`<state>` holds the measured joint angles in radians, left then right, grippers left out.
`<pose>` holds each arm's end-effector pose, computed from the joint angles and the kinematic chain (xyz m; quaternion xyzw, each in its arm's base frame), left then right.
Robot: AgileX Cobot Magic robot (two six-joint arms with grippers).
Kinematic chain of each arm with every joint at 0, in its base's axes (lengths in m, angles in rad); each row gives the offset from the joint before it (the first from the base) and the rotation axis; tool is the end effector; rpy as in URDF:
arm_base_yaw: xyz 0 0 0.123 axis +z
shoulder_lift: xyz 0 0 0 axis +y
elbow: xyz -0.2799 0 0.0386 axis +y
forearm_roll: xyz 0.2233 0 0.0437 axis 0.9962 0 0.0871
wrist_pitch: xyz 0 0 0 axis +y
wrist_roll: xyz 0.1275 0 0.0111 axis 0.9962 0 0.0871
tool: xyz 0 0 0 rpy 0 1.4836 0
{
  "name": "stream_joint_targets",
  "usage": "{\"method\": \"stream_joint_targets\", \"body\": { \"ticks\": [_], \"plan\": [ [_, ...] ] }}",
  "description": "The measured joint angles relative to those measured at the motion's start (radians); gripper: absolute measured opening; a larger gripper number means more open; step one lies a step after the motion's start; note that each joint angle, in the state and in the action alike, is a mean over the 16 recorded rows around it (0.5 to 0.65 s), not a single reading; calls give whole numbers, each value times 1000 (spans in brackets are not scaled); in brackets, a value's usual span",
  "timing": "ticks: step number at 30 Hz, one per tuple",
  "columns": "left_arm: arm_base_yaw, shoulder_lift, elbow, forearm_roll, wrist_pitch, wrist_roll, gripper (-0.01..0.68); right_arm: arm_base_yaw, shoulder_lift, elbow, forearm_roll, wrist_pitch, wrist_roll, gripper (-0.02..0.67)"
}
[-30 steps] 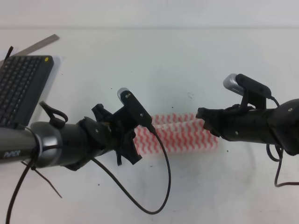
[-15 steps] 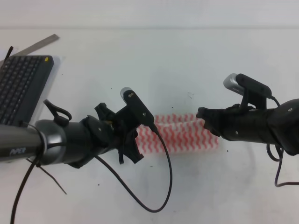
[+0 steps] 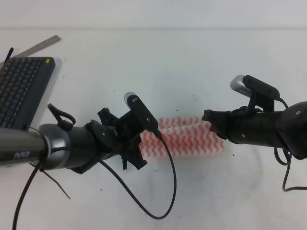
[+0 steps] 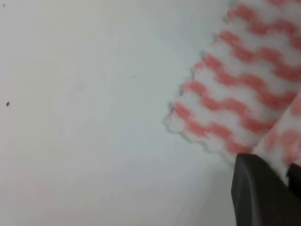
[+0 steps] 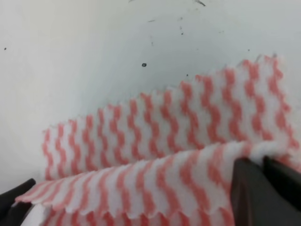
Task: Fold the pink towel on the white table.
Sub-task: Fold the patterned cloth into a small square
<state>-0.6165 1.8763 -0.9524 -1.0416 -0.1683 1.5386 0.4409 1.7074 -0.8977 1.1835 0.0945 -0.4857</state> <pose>0.3232 -0.2064 0.1400 0.4613 0.7905 0.0439 0.4005 0.3159 0.1615 0.1758 0.0997 0.9125 0.2464 0.3111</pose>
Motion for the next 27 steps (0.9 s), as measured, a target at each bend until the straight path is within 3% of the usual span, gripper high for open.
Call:
{"method": "stream_joint_targets", "body": {
  "ticks": [18, 27],
  "plan": [
    [-2, 11, 0, -3, -4, 0, 0, 0, 0, 0, 3, -4, -21, -14],
    [-1, 6, -9, -1, -30, -17, 82, 0, 0, 0, 4, -4, -31, -14]
  ]
}}
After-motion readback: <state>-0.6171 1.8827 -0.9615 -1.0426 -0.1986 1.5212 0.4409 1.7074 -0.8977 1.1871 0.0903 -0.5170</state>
